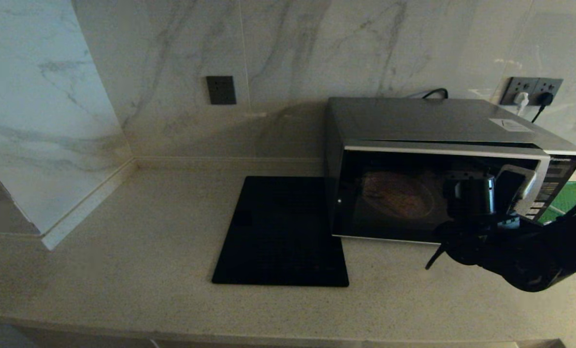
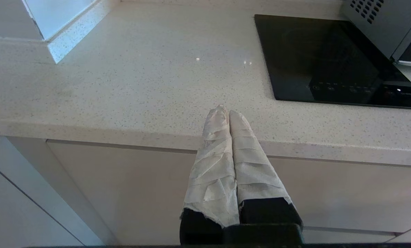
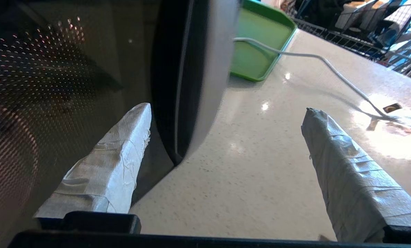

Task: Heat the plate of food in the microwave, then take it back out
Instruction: Open the microwave oven

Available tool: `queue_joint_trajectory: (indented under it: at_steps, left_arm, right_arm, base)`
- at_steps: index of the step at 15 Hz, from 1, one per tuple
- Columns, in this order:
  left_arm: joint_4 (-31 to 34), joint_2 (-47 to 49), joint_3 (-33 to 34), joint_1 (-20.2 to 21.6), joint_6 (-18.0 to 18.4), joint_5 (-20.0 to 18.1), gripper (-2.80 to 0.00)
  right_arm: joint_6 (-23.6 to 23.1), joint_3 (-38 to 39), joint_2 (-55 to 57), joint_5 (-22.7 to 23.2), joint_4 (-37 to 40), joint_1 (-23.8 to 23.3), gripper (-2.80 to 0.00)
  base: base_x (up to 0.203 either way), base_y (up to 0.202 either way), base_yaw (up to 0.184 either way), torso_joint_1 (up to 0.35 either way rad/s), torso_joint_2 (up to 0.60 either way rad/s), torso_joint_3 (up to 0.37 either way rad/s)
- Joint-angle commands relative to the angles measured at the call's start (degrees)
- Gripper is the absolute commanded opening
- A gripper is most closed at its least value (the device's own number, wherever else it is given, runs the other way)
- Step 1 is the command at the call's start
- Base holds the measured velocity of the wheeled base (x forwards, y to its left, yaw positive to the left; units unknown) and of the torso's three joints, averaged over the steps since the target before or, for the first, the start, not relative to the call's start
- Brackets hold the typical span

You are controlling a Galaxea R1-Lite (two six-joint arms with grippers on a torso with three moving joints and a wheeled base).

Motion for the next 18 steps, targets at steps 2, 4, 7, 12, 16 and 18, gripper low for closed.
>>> queue_joint_trajectory:
  at_steps: [2, 4, 7, 12, 16, 18]
  left_arm:
    - [0.0, 0.0, 0.0, 0.0, 0.0, 0.0, -2.80]
    - [0.0, 0.0, 0.0, 0.0, 0.0, 0.0, -2.80]
    - [0.0, 0.0, 0.0, 0.0, 0.0, 0.0, -2.80]
    - [0.0, 0.1, 0.0, 0.0, 0.0, 0.0, -2.80]
    - [0.0, 0.0, 0.0, 0.1, 0.0, 0.0, -2.80]
    - [0.0, 0.1, 0.0, 0.1, 0.0, 0.0, -2.80]
  right_arm:
    - [0.1, -1.9, 2.8, 0.1, -0.3, -1.6, 0.00]
    - [0.1, -2.2, 3.0, 1.5, -0.3, -3.4, 0.00]
    - [-0.1, -2.9, 3.2, 3.5, -0.3, -6.8, 0.00]
    - [-0.1, -3.8, 3.3, 4.9, -0.3, -8.3, 0.00]
    - [0.0, -3.6, 3.2, 4.9, -0.4, -8.3, -2.80]
    - [0.2, -2.6, 2.8, 4.9, -0.4, -8.3, -2.80]
  base:
    - [0.000, 0.000, 0.000, 0.000, 0.00, 0.000]
    - [0.000, 0.000, 0.000, 0.000, 0.00, 0.000]
    - [0.000, 0.000, 0.000, 0.000, 0.00, 0.000]
    - [0.000, 0.000, 0.000, 0.000, 0.00, 0.000]
    - [0.000, 0.000, 0.000, 0.000, 0.00, 0.000]
    - [0.000, 0.000, 0.000, 0.000, 0.00, 0.000]
